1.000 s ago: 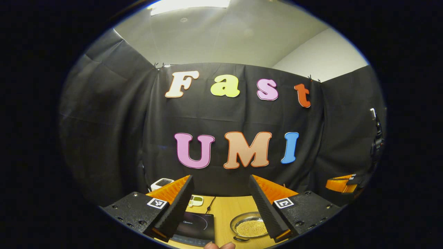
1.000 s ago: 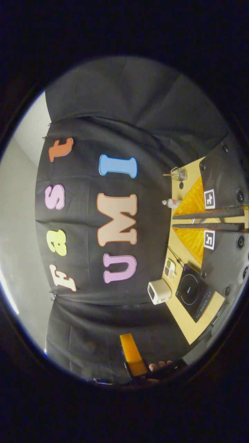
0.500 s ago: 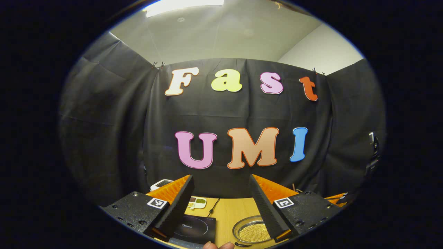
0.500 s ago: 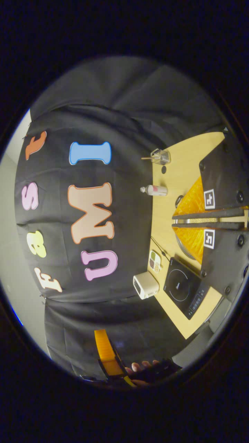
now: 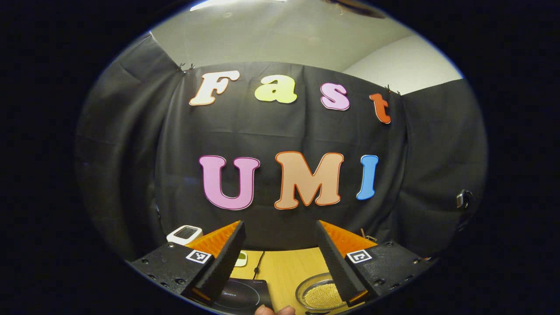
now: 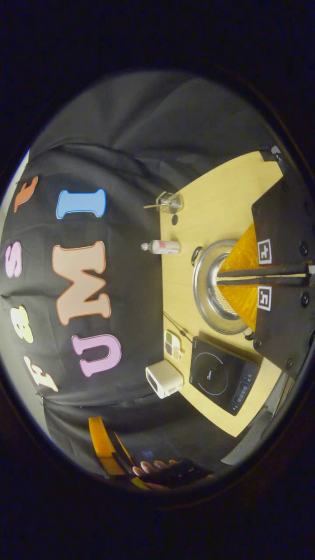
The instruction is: First push the handle of the pot to place it horizontally, then grasp the pot with both hands and set it on the induction cooktop.
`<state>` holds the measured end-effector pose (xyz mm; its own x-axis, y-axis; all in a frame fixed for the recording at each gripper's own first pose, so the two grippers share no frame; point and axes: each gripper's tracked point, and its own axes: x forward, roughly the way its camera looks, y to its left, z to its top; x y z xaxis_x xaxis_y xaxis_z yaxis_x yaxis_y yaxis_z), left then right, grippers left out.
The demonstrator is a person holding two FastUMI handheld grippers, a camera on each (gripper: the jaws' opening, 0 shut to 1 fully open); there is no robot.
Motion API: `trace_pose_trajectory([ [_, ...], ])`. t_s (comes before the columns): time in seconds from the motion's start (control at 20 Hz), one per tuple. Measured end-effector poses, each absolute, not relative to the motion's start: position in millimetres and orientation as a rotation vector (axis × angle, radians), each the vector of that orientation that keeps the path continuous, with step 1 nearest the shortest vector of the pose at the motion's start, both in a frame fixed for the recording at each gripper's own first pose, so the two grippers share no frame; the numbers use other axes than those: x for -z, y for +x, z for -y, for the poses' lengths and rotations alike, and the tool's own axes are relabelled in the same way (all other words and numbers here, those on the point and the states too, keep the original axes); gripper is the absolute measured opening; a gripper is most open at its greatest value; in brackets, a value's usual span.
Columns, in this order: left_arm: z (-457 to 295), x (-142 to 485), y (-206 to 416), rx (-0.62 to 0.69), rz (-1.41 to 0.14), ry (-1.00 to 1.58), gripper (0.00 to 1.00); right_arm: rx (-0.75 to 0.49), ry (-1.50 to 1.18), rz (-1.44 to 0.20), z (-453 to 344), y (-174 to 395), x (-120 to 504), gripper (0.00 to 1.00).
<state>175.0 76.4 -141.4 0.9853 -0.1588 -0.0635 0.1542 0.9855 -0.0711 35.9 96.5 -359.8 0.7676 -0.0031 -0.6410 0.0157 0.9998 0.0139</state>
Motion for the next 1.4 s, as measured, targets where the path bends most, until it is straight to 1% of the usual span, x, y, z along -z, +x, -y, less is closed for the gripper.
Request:
trace_pose_trajectory([
  [0.05,-79.8,148.9,180.0,0.175,-0.079,-0.067,0.97,0.031,0.03,-0.723,-100.0,30.3,371.8,0.04],
  [0.1,-82.8,156.6,182.0,0.193,-0.092,-0.069,0.94,0.053,0.036,-0.75,-103.9,23.1,382.3,0.0],
  [0.15,-84.0,160.2,185.8,0.217,-0.089,-0.077,0.96,0.075,0.037,-0.774,-107.0,19.7,393.0,0.0],
  [0.2,-85.5,163.4,189.4,0.24,-0.083,-0.081,0.94,0.1,0.038,-0.798,-110.0,15.2,402.7,0.0],
  [0.25,-85.7,169.2,191.8,0.266,-0.081,-0.079,0.96,0.124,0.044,-0.826,-113.4,10.6,413.8,0.0],
  [0.3,-86.3,174.4,195.4,0.29,-0.08,-0.076,0.94,0.149,0.055,-0.848,-117.7,6.0,425.0,0.04],
  [0.35,-89.9,181.1,199.5,0.302,-0.088,-0.069,0.96,0.162,0.074,-0.878,-123.7,2.0,434.7,0.0],
  [0.4,-95.8,187.6,201.7,0.303,-0.102,-0.065,0.94,0.168,0.085,-0.912,-130.4,-3.8,446.1,0.0],
  [0.45,-98.7,191.1,202.9,0.306,-0.105,-0.075,0.96,0.171,0.08,-0.941,-135.0,-7.5,456.5,0.0],
  [0.5,-101.9,191.8,204.0,0.307,-0.105,-0.087,0.94,0.171,0.066,-0.964,-138.4,-12.7,466.1,0.04],
  [0.55,-107.1,194.2,206.2,0.303,-0.106,-0.094,0.96,0.167,0.049,-0.989,-141.1,-16.6,475.3,0.05],
  [0.75,-127.7,205.7,209.3,0.274,-0.114,-0.089,0.97,0.148,0.01,-1.096,-151.8,-25.3,518.0,0.05],
  [0.9,-133.4,216.4,208.5,0.27,-0.128,-0.101,0.97,0.145,-0.012,-1.144,-157.0,-28.9,542.4,0.05],
  [1.05,-142.4,226.4,209.0,0.256,-0.146,-0.108,0.97,0.147,-0.013,-1.176,-164.4,-25.0,558.5,0.05],
  [1.1,-145.9,227.9,209.4,0.251,-0.151,-0.112,0.94,0.142,-0.016,-1.188,-167.1,-25.6,562.2,0.05],
  [1.15,-150.0,231.8,209.8,0.243,-0.157,-0.111,0.94,0.13,-0.017,-1.191,-172.3,-23.4,563.5,0.05],
  [1.2,-154.4,233.0,210.1,0.235,-0.159,-0.112,0.96,0.12,-0.025,-1.189,-177.0,-20.4,564.5,0.05],
  [1.35,-163.6,238.0,214.1,0.214,-0.164,-0.114,0.97,0.097,-0.036,-1.201,-188.1,-14.6,565.3,0.04],
  [1.4,-166.8,238.7,215.1,0.212,-0.166,-0.114,0.97,0.092,-0.034,-1.203,-192.5,-13.0,566.0,0.0],
])
